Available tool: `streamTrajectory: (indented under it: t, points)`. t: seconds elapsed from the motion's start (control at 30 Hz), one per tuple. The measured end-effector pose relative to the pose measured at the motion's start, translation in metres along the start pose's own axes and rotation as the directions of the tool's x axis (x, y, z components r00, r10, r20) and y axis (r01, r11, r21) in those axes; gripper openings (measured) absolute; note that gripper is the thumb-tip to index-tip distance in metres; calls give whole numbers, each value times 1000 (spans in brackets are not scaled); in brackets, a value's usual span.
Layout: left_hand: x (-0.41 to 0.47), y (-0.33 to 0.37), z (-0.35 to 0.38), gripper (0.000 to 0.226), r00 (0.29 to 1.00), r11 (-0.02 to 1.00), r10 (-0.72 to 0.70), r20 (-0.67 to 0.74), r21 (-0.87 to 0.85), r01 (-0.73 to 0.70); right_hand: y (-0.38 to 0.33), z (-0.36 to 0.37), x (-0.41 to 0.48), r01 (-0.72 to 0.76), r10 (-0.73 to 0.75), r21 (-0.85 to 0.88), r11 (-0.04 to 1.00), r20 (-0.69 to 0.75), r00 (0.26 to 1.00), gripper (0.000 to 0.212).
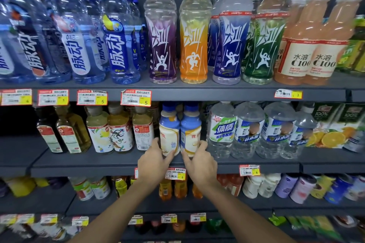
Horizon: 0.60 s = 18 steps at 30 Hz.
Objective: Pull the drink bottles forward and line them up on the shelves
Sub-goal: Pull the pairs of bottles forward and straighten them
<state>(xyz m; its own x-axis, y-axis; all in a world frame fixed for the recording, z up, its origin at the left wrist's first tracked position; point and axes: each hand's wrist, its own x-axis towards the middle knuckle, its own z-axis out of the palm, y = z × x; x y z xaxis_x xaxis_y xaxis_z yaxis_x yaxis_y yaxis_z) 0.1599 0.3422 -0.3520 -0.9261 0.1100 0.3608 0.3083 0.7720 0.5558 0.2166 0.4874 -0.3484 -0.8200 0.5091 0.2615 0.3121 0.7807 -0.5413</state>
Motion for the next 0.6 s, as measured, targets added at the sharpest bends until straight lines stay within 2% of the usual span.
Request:
streamTrajectory:
  t: [0.1, 0.27, 0.37, 0.5, 0.6]
  points:
    - [8, 2, -1, 53, 998, 1000, -4, 64, -31, 6, 1, 0, 5, 2, -1, -54, 999, 12, 1000, 76]
    - [6, 8, -1, 50, 996, 997, -71, 55, -10, 72, 1, -4, 9, 19, -16, -40, 999, 56, 998, 53]
    - [0, 3, -2, 52, 996, 997, -73, 56, 3, 73, 4, -8, 8, 40, -35, -75, 996, 64, 997, 57]
    - [6, -11, -10, 60, 993, 999, -22, 112, -37, 27, 12, -14, 12, 97, -86, -171, 981, 68, 994, 64]
    - [16, -16, -13, 67, 982, 995, 69, 178, -78, -56, 14, -17, 18, 157, -132, -210, 965, 125, 983, 63]
